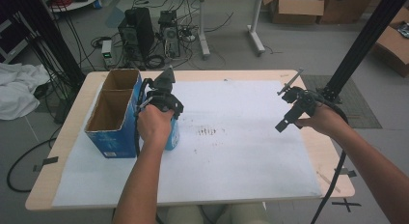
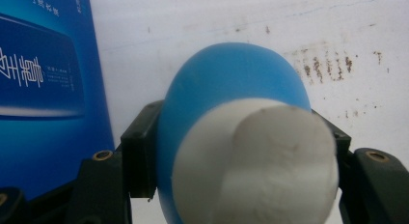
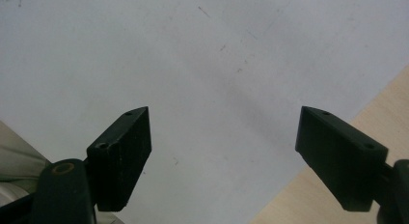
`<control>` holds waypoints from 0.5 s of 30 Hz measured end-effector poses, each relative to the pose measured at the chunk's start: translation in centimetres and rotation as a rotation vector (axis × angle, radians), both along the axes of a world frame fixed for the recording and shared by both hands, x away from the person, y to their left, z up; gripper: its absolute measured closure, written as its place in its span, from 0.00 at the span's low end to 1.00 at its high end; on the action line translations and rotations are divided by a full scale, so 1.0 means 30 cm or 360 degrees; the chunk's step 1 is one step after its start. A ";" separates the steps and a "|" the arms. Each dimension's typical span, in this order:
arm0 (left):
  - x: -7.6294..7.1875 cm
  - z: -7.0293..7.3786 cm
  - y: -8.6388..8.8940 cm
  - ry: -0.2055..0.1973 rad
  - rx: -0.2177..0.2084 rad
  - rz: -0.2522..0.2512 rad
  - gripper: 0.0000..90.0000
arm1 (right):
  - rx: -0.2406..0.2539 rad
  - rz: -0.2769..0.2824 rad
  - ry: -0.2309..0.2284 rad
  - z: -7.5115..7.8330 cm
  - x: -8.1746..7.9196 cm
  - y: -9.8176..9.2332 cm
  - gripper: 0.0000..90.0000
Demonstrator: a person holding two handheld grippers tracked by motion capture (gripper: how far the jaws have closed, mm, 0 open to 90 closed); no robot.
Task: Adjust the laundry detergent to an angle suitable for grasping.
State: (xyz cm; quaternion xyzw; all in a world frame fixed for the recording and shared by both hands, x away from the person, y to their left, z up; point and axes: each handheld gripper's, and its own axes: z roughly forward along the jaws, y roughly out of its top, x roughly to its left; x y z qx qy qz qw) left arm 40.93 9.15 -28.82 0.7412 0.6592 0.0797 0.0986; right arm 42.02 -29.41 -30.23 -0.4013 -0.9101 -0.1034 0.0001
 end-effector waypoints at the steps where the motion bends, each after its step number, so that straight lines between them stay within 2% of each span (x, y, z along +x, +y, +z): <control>1: 0.000 0.000 0.001 -0.0004 -0.0003 -0.0001 0.41 | -0.0001 0.0000 0.0002 0.000 0.000 0.001 0.22; 5: 0.000 0.003 0.003 0.0005 -0.0006 -0.0002 0.41 | 0.0004 0.0000 0.0004 0.001 0.000 0.002 0.23; 10: -0.006 0.034 0.012 -0.0001 -0.0062 0.0003 0.42 | 0.0004 -0.0001 0.0006 0.002 -0.002 -0.001 0.23; 11: -0.009 0.064 0.018 -0.0016 -0.0072 0.0001 0.42 | 0.0007 -0.0001 0.0004 0.003 -0.002 -0.003 0.23; 12: -0.009 0.064 0.018 -0.0016 -0.0072 0.0001 0.42 | 0.0007 -0.0001 0.0004 0.003 -0.002 -0.003 0.23; 14: -0.013 0.094 0.020 -0.0034 -0.0067 0.0004 0.42 | 0.0008 -0.0005 0.0003 0.005 -0.004 -0.005 0.23; 15: -0.018 0.124 0.022 -0.0047 -0.0054 -0.0001 0.42 | 0.0014 -0.0007 0.0004 0.007 -0.007 -0.007 0.23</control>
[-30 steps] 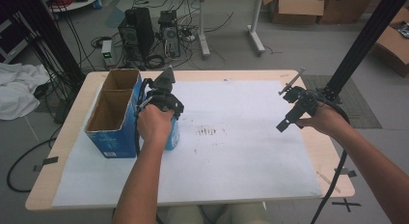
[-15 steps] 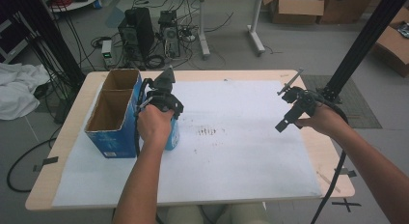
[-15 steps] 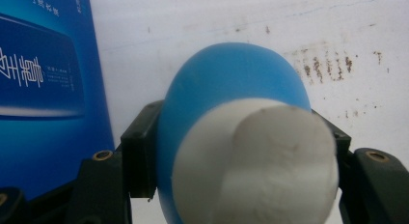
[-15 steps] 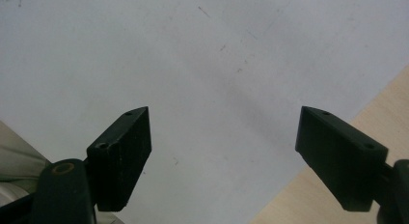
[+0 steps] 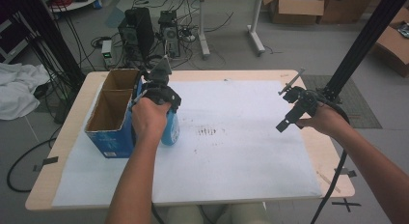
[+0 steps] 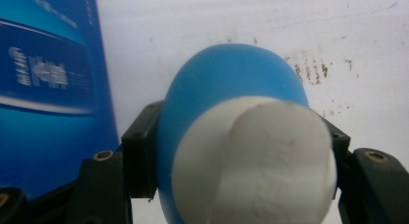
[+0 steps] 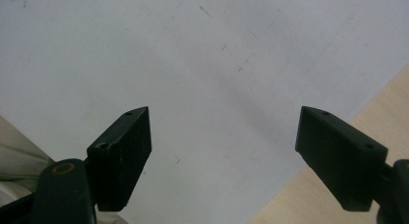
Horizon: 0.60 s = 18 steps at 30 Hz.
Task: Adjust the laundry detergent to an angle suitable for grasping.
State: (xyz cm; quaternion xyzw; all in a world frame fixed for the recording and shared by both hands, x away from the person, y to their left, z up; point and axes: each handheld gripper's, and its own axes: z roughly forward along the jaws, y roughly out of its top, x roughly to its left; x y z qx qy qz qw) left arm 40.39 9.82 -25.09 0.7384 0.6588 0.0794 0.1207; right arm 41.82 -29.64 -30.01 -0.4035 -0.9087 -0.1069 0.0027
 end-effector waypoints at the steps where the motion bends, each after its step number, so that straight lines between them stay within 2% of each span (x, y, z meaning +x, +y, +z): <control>1: 0.000 0.000 0.000 0.0000 0.0000 0.0000 0.42 | 0.0000 0.0000 0.0000 0.000 0.000 0.000 0.23; 6: -0.018 0.089 0.017 -0.0042 0.0015 0.0004 0.42 | 0.0012 0.0000 -0.0005 0.003 -0.003 -0.005 0.23; 18: -0.052 0.274 0.054 -0.0072 0.0052 -0.0015 0.42 | 0.0019 0.0015 -0.0005 0.006 -0.007 0.002 0.23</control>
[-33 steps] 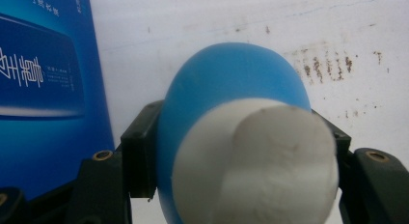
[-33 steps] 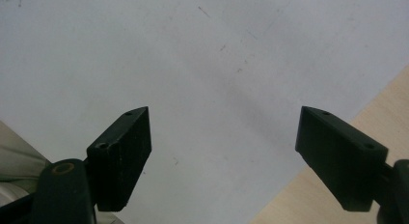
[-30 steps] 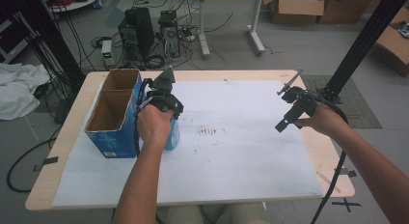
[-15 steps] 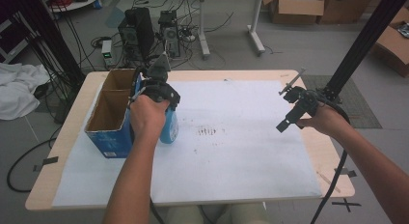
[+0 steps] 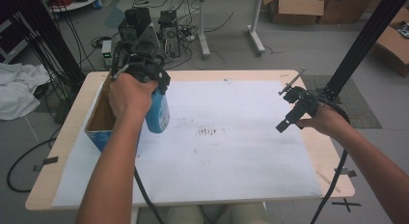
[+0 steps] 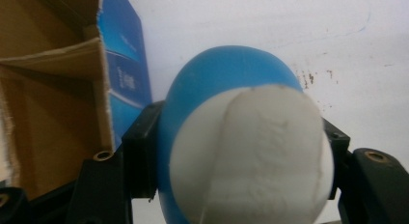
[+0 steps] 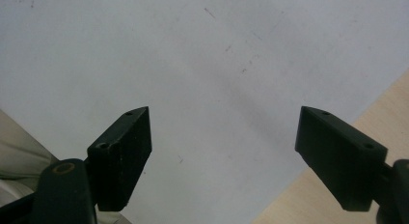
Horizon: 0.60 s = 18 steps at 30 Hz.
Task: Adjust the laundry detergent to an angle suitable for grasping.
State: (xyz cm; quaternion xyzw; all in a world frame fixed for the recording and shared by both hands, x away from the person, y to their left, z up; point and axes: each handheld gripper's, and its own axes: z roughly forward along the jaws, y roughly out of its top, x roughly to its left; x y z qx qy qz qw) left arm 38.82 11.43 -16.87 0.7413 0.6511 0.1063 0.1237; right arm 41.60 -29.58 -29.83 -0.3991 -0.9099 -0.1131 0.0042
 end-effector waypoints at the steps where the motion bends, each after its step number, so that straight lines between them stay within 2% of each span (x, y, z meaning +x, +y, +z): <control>1: -0.003 0.019 0.005 -0.0003 -0.0002 0.0004 0.42 | -0.0002 0.0009 -0.0005 0.000 0.001 -0.002 0.23; 7: -0.018 0.127 0.046 -0.0062 0.0006 0.0021 0.42 | 0.0003 0.0003 -0.0006 -0.001 0.003 -0.006 0.23; 8: -0.023 0.160 0.070 -0.0069 0.0003 0.0022 0.42 | 0.0000 0.0003 -0.0007 -0.002 0.003 -0.006 0.23; 10: -0.026 0.174 0.080 -0.0078 0.0003 0.0035 0.42 | 0.0000 0.0002 0.0000 -0.004 0.004 -0.006 0.23; 11: -0.032 0.206 0.104 -0.0081 0.0028 0.0037 0.42 | -0.0002 0.0000 0.0001 -0.003 0.005 -0.005 0.23; 18: -0.050 0.267 0.165 -0.0129 0.0038 0.0084 0.42 | 0.0005 -0.0006 0.0000 -0.003 0.009 -0.007 0.23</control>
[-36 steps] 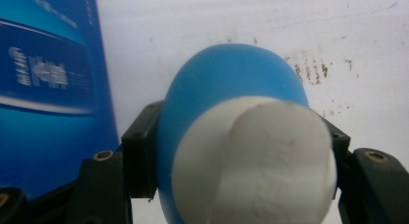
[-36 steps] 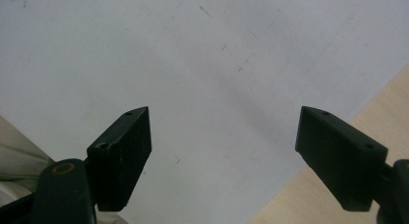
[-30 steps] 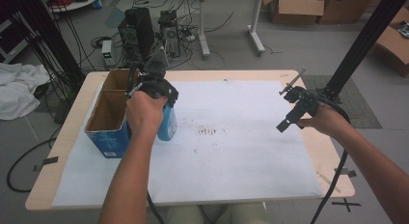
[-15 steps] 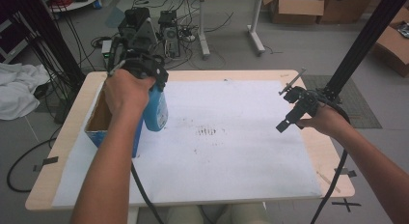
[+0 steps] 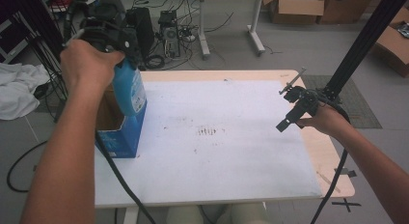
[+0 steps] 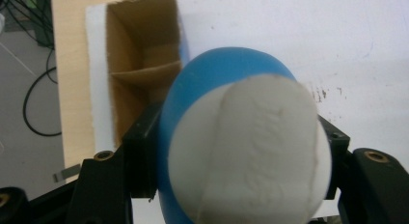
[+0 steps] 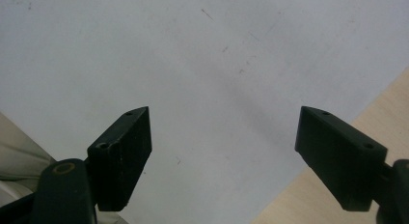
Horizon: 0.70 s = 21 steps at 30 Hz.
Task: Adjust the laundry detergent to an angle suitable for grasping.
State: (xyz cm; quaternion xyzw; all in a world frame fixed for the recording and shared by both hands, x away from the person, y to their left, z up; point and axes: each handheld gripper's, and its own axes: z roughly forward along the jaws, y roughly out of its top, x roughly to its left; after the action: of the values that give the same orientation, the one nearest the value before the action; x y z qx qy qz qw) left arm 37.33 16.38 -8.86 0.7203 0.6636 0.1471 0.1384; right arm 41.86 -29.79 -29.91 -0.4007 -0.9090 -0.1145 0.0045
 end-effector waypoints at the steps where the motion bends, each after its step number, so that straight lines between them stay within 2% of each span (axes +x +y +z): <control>1: -0.006 0.013 0.024 -0.0014 -0.0011 0.0010 0.42 | -0.0003 -0.0006 0.0006 0.000 0.000 0.001 0.23; 9: -0.015 0.019 0.088 -0.0034 0.0015 0.0051 0.42 | -0.0012 -0.0004 0.0003 -0.004 0.002 0.002 0.23; 21: -0.006 -0.002 0.143 -0.0057 0.0073 0.0094 0.42 | -0.0012 -0.0010 0.0011 -0.004 0.005 0.001 0.23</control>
State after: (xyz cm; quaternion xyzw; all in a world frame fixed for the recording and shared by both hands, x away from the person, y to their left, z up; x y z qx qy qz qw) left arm 37.14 20.68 -8.93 0.7007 0.6784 0.1792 0.1295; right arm 42.00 -29.75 -30.02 -0.4039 -0.9082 -0.1096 0.0058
